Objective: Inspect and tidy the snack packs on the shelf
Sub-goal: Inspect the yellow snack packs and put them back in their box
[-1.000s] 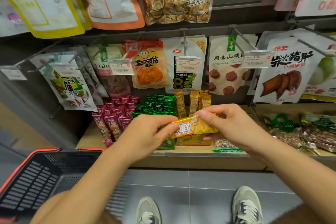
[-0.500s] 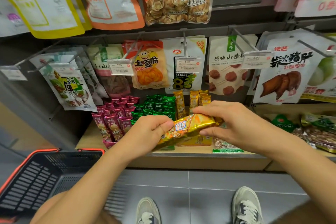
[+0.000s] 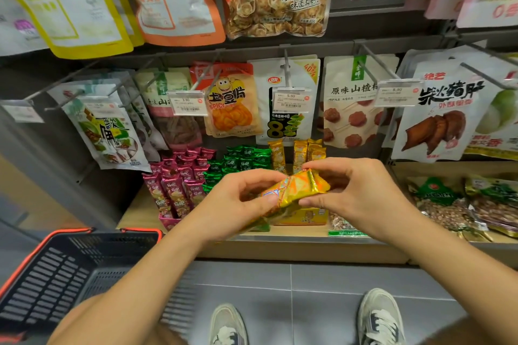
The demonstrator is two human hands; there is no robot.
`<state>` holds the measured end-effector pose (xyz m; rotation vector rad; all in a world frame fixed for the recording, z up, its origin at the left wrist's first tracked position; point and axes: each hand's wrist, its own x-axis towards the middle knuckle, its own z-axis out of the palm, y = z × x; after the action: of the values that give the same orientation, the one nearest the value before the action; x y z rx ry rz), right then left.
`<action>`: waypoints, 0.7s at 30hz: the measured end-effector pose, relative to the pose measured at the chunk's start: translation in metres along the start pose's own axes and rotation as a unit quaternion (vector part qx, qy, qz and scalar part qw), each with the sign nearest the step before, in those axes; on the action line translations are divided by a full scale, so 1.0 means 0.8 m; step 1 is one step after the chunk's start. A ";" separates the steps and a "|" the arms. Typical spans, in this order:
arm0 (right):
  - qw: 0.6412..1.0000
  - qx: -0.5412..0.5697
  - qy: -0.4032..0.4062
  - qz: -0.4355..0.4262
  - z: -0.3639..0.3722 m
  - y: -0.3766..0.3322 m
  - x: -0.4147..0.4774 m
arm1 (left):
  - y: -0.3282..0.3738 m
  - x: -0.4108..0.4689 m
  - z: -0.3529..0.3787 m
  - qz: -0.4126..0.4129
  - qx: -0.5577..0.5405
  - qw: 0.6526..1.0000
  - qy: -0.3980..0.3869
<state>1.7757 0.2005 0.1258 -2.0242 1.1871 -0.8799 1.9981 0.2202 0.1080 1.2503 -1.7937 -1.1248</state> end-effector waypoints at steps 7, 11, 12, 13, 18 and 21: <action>0.992 -0.022 -0.099 -0.080 0.018 0.008 0.003 | 0.000 0.002 0.028 0.042 0.149 0.983 0.099; 0.979 0.158 -0.131 -0.001 0.031 0.008 0.002 | 0.003 0.003 0.023 0.090 0.072 0.989 0.090; 0.968 0.197 -0.153 0.016 0.036 0.007 0.001 | 0.006 0.003 0.021 0.102 0.034 0.990 0.088; 0.960 0.215 -0.177 0.019 0.041 0.008 0.000 | 0.008 0.003 0.020 0.108 -0.015 0.990 0.092; 0.971 0.143 -0.190 0.030 0.052 0.013 -0.002 | 0.013 0.006 0.004 0.044 -0.241 0.960 0.138; 0.983 0.080 -0.167 0.011 0.050 0.012 -0.004 | 0.012 0.005 -0.008 0.020 -0.242 0.959 0.147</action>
<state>1.8015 0.2068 0.0939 -1.9297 0.9210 -0.5744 1.9988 0.2164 0.1194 1.0152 -1.2213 -1.1923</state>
